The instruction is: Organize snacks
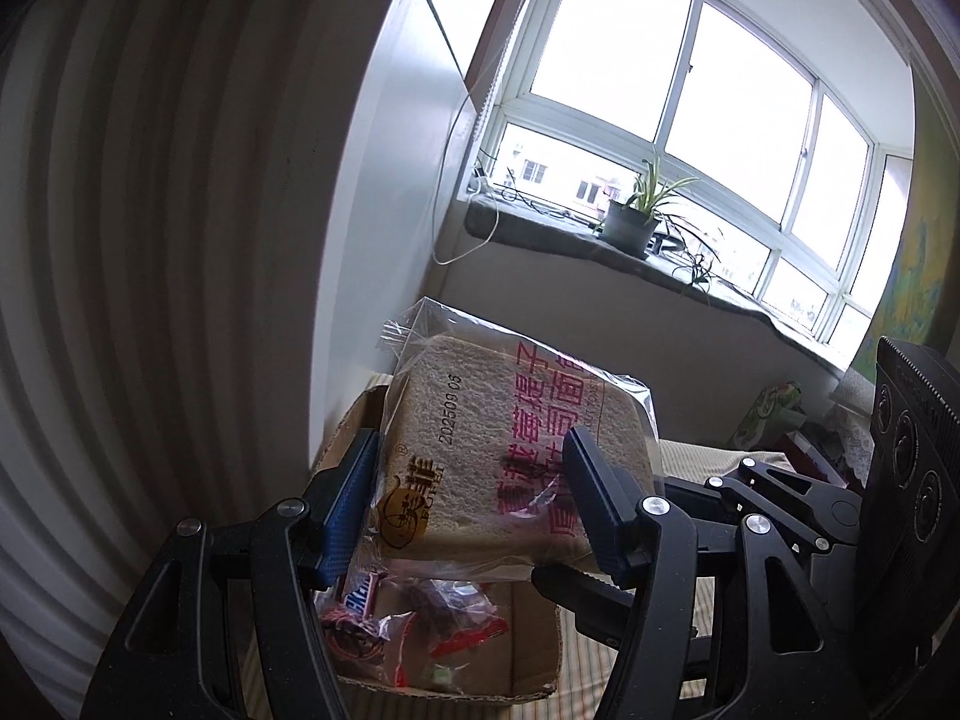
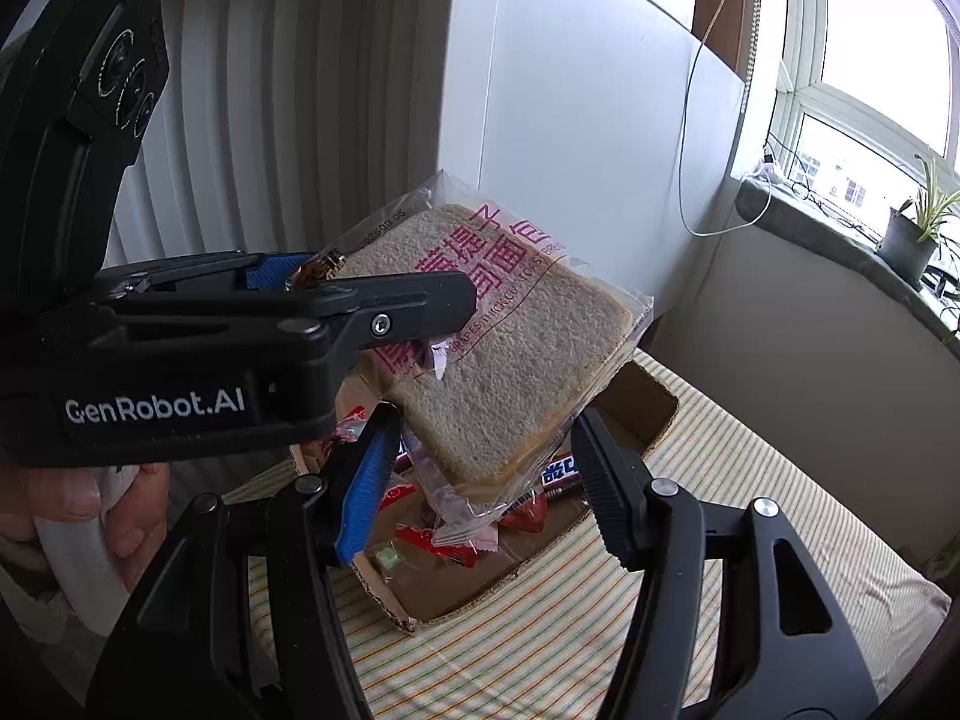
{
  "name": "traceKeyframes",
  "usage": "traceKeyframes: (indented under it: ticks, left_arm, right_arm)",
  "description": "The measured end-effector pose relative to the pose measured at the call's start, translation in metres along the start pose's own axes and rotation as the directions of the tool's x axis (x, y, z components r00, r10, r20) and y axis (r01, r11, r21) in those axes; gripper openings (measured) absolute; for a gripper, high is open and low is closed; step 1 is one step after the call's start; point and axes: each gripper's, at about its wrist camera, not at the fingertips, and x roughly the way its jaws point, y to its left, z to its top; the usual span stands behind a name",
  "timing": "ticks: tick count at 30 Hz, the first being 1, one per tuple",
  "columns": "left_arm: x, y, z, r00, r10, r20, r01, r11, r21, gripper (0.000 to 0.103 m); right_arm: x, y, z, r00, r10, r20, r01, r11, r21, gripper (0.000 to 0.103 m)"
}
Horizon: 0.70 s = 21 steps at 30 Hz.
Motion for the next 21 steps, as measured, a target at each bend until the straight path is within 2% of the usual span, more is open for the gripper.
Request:
traceKeyframes:
  ticks: [1,3,4,5,7,10,15,18,21]
  left_arm:
    - [0.004,0.0,-0.002,1.0,0.004,-0.008,-0.004,1.0,0.0,0.062]
    - [0.01,0.003,-0.005,0.999,0.044,-0.012,-0.044,0.999,0.008,0.065]
    - [0.012,0.005,-0.007,0.997,0.079,-0.004,-0.079,0.997,0.014,0.076]
    - [0.012,0.007,-0.01,0.994,0.113,0.006,-0.113,0.993,0.019,0.08]
    - [0.012,0.013,-0.016,0.987,0.162,0.017,-0.162,0.986,0.025,0.082]
    - [0.012,0.024,-0.024,0.979,0.202,-0.012,-0.202,0.979,0.004,0.082]
    - [0.006,0.032,-0.028,0.975,0.223,-0.018,-0.223,0.975,-0.021,0.083]
    - [-0.003,0.033,-0.025,0.973,0.231,-0.003,-0.231,0.972,-0.029,0.083]
    - [-0.005,0.03,-0.022,0.971,0.239,0.002,-0.239,0.971,-0.029,0.083]
  right_arm:
    - [0.006,-0.001,-0.003,1.0,0.006,-0.02,-0.006,1.0,-0.005,0.063]
    - [0.011,-0.001,-0.01,0.999,-0.02,-0.03,0.02,1.0,-0.016,0.075]
    - [0.011,-0.002,-0.014,0.999,-0.037,-0.024,0.036,0.999,-0.017,0.082]
    - [0.011,-0.003,-0.019,0.999,-0.045,-0.02,0.045,0.999,-0.013,0.087]
    - [0.011,-0.004,-0.027,0.999,-0.048,-0.019,0.048,0.999,0.008,0.09]
    - [0.014,-0.004,-0.033,0.998,-0.048,-0.038,0.049,0.999,0.016,0.09]
    - [0.015,0.002,-0.03,0.998,-0.055,-0.039,0.055,0.998,-0.011,0.09]
    - [0.015,0.006,-0.029,0.996,-0.084,-0.04,0.083,0.996,-0.02,0.101]
    - [0.012,0.004,-0.027,0.996,-0.087,-0.028,0.087,0.996,-0.007,0.102]
